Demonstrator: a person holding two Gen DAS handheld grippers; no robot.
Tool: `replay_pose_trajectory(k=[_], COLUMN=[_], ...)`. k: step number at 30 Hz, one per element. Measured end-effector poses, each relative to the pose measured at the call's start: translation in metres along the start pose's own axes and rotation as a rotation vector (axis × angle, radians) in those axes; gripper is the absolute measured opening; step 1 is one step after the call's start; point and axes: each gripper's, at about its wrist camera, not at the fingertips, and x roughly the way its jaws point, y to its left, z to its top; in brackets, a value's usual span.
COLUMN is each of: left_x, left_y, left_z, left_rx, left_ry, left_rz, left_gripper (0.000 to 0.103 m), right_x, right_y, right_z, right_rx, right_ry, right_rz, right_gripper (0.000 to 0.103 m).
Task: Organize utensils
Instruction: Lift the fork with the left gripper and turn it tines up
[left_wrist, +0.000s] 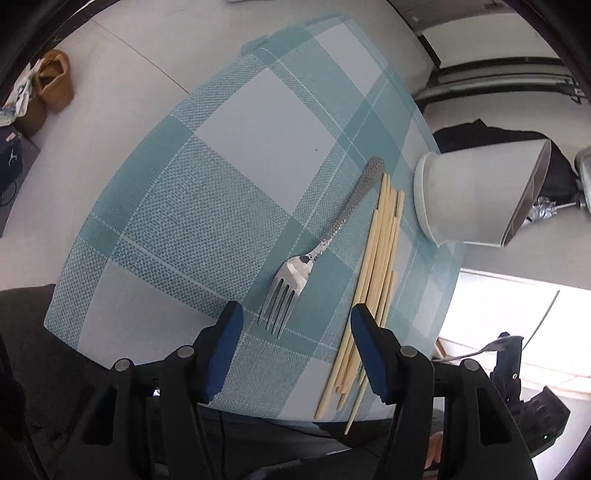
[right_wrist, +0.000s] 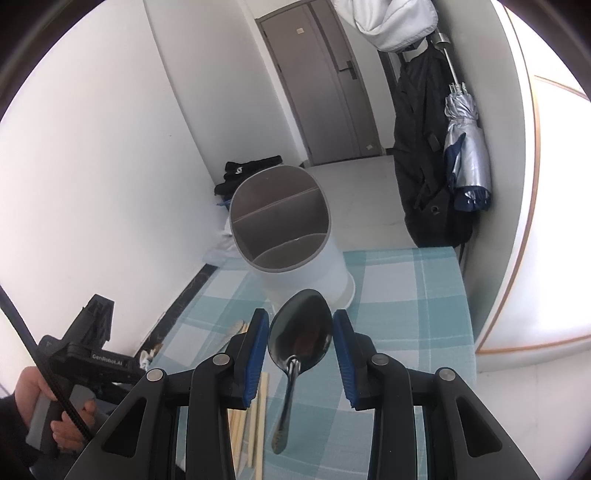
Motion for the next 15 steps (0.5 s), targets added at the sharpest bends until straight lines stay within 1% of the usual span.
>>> replay_pose_trajectory(k=[1, 2, 4, 7, 9, 10, 11, 15], left_x=[0.000, 0.001, 0.007, 0.010, 0.010, 0.011, 0.012, 0.012], left_y=[-0.001, -0.007, -0.010, -0.013, -0.016, -0.018, -0.019, -0.024], left_z=[-0.001, -0.006, -0.009, -0.014, -0.013, -0.012, -0.010, -0.006], left_rx=[-0.010, -0.016, -0.028, -0.033, -0.033, -0.035, -0.039, -0.042], left_ry=[-0.014, -0.022, -0.020, -0.040, -0.055, -0.060, -0.069, -0.108], left_rz=[0.015, 0.037, 0.072, 0.113, 0.163, 0.188, 0.204, 0.243], left_gripper=[0.047, 0.034, 0.024, 0.024, 0.018, 0.012, 0.010, 0.010], right_x=[0.000, 0.000, -0.002, -0.003, -0.004, -0.004, -0.005, -0.007], right_y=[0.000, -0.001, -0.001, -0.003, -0.003, -0.003, -0.004, -0.003], right_z=[0.000, 0.000, 0.000, 0.001, 0.002, 0.002, 0.002, 0.003], right_rx=[0.001, 0.003, 0.007, 0.017, 0.026, 0.028, 0.028, 0.028], right_ry=[0.001, 0.000, -0.003, -0.006, -0.007, -0.009, -0.010, -0.017], right_rz=[0.001, 0.003, 0.005, 0.009, 0.013, 0.014, 0.015, 0.022], right_gripper=[0.034, 0.034, 0.034, 0.034, 0.034, 0.034, 0.034, 0.034])
